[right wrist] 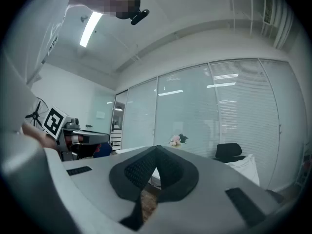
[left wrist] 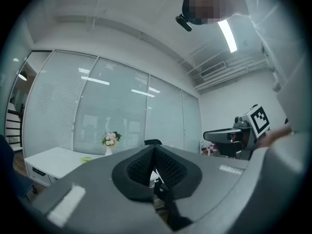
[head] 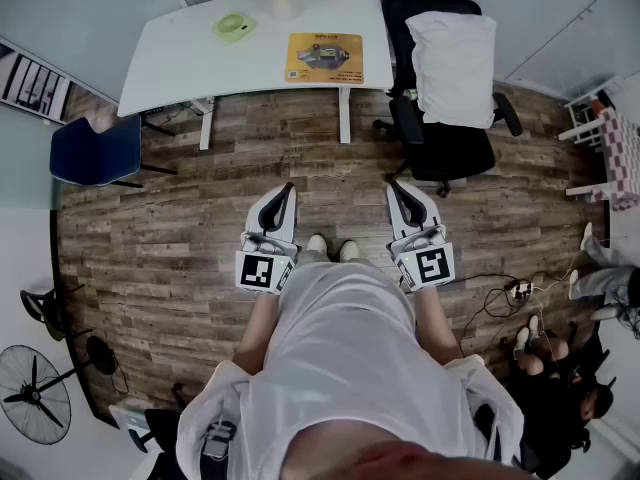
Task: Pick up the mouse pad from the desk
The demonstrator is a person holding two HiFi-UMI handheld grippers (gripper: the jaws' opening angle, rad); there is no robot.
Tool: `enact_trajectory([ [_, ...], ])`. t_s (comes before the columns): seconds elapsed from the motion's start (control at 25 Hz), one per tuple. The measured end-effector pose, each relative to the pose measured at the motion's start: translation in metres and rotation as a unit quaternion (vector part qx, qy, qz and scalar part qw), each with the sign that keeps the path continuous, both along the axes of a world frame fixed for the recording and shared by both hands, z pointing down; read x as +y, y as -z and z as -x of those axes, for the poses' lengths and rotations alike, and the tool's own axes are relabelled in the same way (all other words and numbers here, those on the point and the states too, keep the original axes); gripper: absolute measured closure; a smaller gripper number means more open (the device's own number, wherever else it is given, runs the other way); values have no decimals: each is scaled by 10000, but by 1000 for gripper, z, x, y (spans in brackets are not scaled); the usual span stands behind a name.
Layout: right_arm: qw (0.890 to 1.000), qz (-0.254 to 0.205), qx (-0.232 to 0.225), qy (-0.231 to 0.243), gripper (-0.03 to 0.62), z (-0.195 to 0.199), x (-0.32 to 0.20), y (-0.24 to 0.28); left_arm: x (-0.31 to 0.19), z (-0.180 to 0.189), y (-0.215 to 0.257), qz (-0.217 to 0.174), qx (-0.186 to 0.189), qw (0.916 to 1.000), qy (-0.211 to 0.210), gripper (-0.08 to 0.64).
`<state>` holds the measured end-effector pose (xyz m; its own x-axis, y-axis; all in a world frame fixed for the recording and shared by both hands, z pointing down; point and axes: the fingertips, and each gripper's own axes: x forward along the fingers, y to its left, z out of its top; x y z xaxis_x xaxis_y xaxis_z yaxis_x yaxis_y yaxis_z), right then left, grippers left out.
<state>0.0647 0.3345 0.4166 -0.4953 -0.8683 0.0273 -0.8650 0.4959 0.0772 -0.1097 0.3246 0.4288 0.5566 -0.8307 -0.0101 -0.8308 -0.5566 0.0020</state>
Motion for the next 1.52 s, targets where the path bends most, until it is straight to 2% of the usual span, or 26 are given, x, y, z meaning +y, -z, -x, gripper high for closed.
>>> enact_trajectory([
  [0.12,10000,14,0,26,595,12,0,5,0,11,-1,164,30,9998,52,569],
  [0.4,9999,66,56,146,595,41,-8,6,4,38,-1,204,67,9997,90,569],
  [0.56,9999,147,1,71,594,53,-16,4,0,59,-12,329,181,9992,128,569],
  [0.72,9996,232,155,85,594,66,-20,-4,-8,81,-20,364,318,9987,172,569],
  [0.88,9992,368,113,-121,594,64,-33,-15,-27,92,-33,496,254,9984,133,569],
  [1.0,9986,488,94,-197,594,62,-42,-19,-37,95,-37,641,240,9976,74,569],
  [1.2,9984,501,33,-257,594,57,-65,-21,-61,90,-37,643,155,9978,25,569],
  [1.44,9982,555,-144,-191,594,43,-139,-42,-120,75,-48,745,18,9971,160,569],
  [1.52,9986,510,-69,-133,594,36,-171,-43,-147,67,-50,822,-27,9964,187,569],
])
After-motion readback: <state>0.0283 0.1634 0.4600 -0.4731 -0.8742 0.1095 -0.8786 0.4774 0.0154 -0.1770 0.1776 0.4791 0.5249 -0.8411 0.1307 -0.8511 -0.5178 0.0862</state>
